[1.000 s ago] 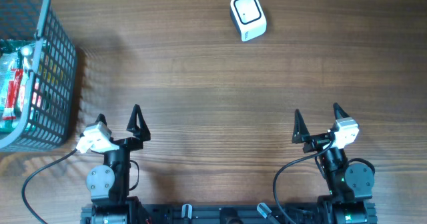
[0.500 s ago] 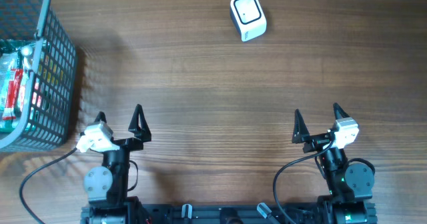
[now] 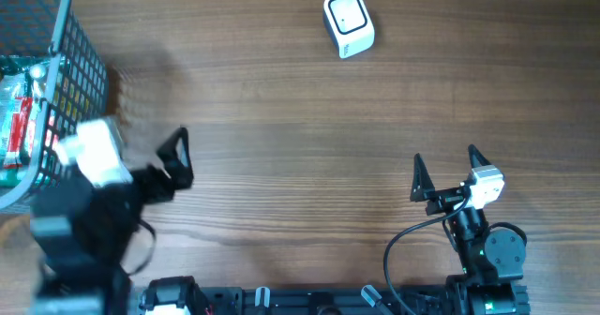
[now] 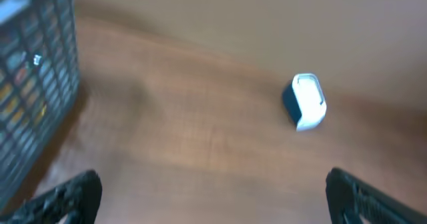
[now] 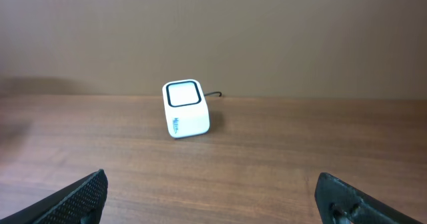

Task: Scan the item barcode
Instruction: 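Reach the left gripper into the basket toward the yellow oil bottle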

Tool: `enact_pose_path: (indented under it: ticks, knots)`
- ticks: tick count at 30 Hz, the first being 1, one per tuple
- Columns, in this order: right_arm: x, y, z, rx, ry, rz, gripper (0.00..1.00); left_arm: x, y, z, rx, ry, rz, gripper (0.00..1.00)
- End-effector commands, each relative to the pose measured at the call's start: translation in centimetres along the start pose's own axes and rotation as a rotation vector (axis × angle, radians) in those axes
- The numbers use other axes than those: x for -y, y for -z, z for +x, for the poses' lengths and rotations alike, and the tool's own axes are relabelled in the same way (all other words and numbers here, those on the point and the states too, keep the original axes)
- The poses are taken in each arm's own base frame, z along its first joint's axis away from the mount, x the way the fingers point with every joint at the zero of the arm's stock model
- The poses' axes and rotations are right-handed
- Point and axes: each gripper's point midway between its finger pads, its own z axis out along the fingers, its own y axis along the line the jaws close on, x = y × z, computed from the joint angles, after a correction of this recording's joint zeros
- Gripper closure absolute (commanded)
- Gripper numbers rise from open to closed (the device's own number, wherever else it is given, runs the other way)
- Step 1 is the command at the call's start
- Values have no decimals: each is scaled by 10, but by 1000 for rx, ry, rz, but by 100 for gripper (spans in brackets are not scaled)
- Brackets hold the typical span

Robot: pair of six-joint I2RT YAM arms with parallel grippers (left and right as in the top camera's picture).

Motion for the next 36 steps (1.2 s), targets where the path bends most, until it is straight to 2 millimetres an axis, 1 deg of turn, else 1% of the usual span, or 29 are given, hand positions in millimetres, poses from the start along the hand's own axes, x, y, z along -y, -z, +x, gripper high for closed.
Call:
enact_pose_path:
  ticks: [1, 5, 7, 8, 11, 13, 14, 15, 17, 19, 20, 22, 23, 24, 25, 26, 28, 30, 32, 34, 35, 36]
  knots:
    - [1, 0, -2, 10, 4, 6, 0, 15, -4, -53, -88, -11, -13, 0]
    - [1, 0, -2, 10, 5, 6, 0, 26, -21, -106, -61, -14, -8, 0]
    - [1, 0, -2, 10, 5, 6, 0, 23, -29, -124, -26, -20, -36, 0]
    - [1, 0, -2, 10, 4, 6, 0, 17, -32, -136, 8, -21, -79, 0]
    - [1, 0, -2, 10, 4, 6, 0, -18, -34, -165, 127, -19, -288, 0]
    - [1, 0, -2, 10, 4, 6, 0, -39, -24, -180, 201, -10, -422, 0]
    - [1, 0, -2, 10, 5, 6, 0, -54, -13, -190, 260, 0, -528, 0]
    - [1, 0, -2, 10, 4, 6, 0, -63, -4, -197, 298, 3, -601, 0]
    - [1, 0, -2, 10, 5, 6, 0, -74, 6, -208, 337, -41, -681, 0]
    - [1, 0, -2, 10, 4, 6, 0, -79, 6, -221, 354, -113, -704, 0]
    - [1, 0, -2, 10, 5, 6, 0, -86, 6, -226, 351, -152, -731, 0]
    - [1, 0, -2, 10, 4, 6, 0, -99, 5, -228, 331, -184, -776, 0]
    - [1, 0, -2, 10, 4, 6, 0, -112, 4, -227, 310, -192, -811, 0]
    - [1, 0, -2, 10, 4, 6, 0, -120, 2, -226, 292, -199, -825, 0]
    - [1, 0, -2, 10, 5, 6, 0, -134, -3, -223, 261, -192, -837, 0]
    - [1, 0, -2, 10, 4, 6, 0, -141, -6, -220, 245, -182, -834, 0]
    - [1, 0, -2, 10, 4, 6, 0, -159, -19, -213, 201, -145, -783, 0]
    - [1, 0, -2, 10, 4, 6, 0, -176, -35, -202, 147, -111, -684, 0]
    - [1, 0, -2, 10, 5, 6, 0, -188, -44, -195, 116, -82, -622, 0]
    - [1, 0, -2, 10, 4, 6, 0, -205, -52, -188, 98, -11, -581, 0]
    - [1, 0, -2, 10, 5, 6, 0, -216, -55, -183, 90, 38, -576, 0]
    - [1, 0, -2, 10, 5, 6, 0, -244, -54, -171, 62, 121, -611, 0]
